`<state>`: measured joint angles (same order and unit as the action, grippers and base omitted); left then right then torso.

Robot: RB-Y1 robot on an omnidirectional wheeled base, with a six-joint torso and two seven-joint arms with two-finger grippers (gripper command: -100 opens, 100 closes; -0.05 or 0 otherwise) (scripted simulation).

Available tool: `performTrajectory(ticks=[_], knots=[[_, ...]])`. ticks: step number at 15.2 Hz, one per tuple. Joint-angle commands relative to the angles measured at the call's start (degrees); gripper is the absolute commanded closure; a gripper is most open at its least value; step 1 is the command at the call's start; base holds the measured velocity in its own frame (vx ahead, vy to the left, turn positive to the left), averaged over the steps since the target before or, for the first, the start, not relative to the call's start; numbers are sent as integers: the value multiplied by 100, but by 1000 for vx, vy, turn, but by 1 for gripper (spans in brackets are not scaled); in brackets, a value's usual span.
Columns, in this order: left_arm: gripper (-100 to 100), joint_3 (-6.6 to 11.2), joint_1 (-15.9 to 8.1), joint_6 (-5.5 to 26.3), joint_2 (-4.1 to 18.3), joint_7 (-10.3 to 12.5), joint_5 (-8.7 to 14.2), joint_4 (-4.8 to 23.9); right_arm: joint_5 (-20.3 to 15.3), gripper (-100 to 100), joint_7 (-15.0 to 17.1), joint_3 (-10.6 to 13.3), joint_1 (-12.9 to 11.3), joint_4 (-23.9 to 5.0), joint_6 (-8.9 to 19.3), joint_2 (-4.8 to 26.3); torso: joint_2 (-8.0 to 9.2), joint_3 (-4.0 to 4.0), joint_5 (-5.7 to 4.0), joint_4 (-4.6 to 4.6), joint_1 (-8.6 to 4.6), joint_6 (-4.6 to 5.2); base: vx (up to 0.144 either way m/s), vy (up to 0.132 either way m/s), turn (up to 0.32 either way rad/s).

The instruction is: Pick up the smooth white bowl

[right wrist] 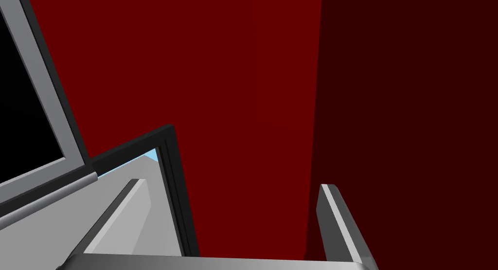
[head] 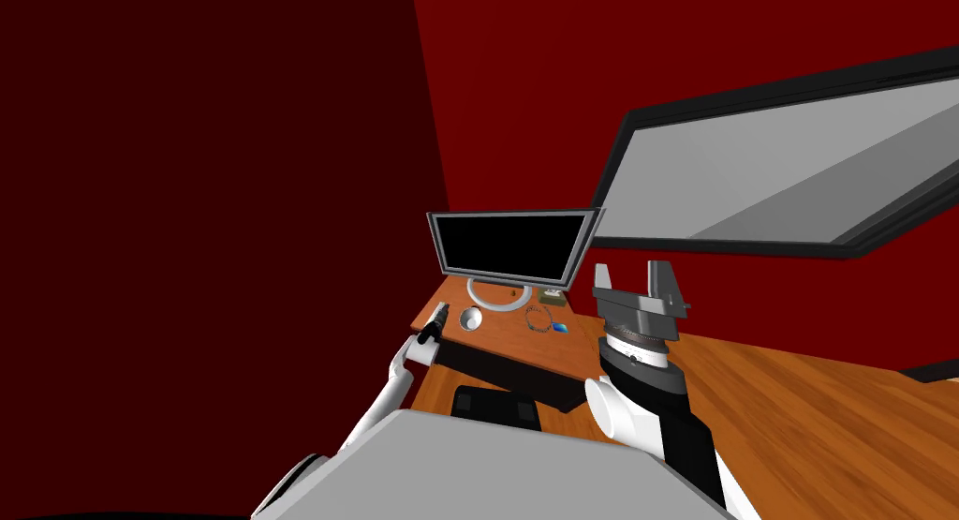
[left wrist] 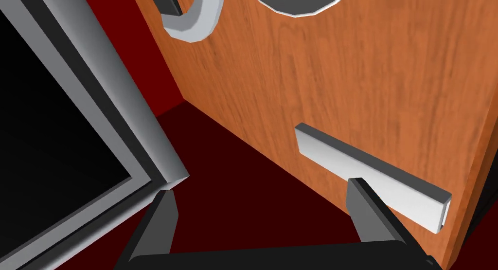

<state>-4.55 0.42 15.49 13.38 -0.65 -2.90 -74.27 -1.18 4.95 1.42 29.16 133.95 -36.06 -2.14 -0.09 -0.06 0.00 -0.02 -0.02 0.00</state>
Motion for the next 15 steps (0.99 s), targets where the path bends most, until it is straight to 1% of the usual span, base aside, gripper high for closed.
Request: performTrajectory(ticks=[1, 2, 3, 4, 5, 6, 7, 8, 9, 10, 11, 12, 13, 15], knots=[[-100, -14, -110, 173, -43, -31, -5, 203, 0, 0, 0, 0, 0, 0, 0, 0, 0, 0, 0, 0, 0, 0, 15, -1, -39], [-100, -30, -227, 326, -105, -69, -15, 373, 0, 0, 0, 0, 0, 0, 0, 0, 0, 0, 0, 0, -1, 0, 17, 2, -50], [-100, -30, -227, 326, -105, -69, -15, 424, 0, 0, 0, 0, 0, 0, 0, 0, 0, 0, 0, 0, 0, 1, 16, 3, -46], [-100, -45, -339, 473, -171, -105, -25, 557, 0, 0, 0, 0, 0, 0, 0, 0, 0, 0, 0, 0, 0, 0, 17, 1, -43], [-100, -45, -339, 473, -171, -105, -25, 636, 0, 0, 0, 0, 0, 0, 0, 0, -1, 0, 0, 0, 0, 1, 17, -1, -44], [-100, -59, -446, 613, -240, -139, -34, 808, 0, 0, 0, 0, 0, 0, 0, 0, 0, 0, 0, 0, -1, 0, 11, 7, -39], [-100, -59, -446, 613, -240, -139, -34, 837, 0, 0, 0, 0, 0, 0, 0, 0, 2, 1, 0, 0, 1, 0, 7, 9, -28], [-100, -71, -548, 744, -312, -171, -43, 1008, 0, 0, 0, 0, 0, 0, 0, 0, 3, 2, 1, 1, 2, 0, 9, 9, -39], [-100, -71, -548, 744, -312, -171, -43, 1027, 0, 0, 0, 0, 0, 0, 0, 0, 3, 2, 1, 1, 2, 0, 9, 11, -34], [-100, -83, -643, 867, -387, -201, -51, 1203, 0, 0, 0, 0, 0, 0, 0, 0, 4, 2, 1, 1, 3, -1, 9, 11, -38], [-100, -83, -643, 867, -387, -201, -51, 1205, 0, 0, 0, 0, 0, 0, 0, 0, 4, 2, 1, 1, 3, 0, 7, 10, -30], [-100, -94, -731, 981, -463, -228, -58, 1348, 0, 0, 0, 0, 0, 0, 0, 0, 4, 3, 1, 1, 3, -1, 7, 10, -29], [-100, -94, -731, 981, -463, -228, -58, 1369, 0, 0, 0, 0, 0, 0, 0, 0, 4, 2, 1, 1, 3, 0, 7, 9, -28], [-100, -113, -883, 1178, -618, -275, -71, 1652, 0, 0, 0, 0, 0, 0, 0, 0, 5, 3, 1, 1, 1, 0, 9, 1, -41]])
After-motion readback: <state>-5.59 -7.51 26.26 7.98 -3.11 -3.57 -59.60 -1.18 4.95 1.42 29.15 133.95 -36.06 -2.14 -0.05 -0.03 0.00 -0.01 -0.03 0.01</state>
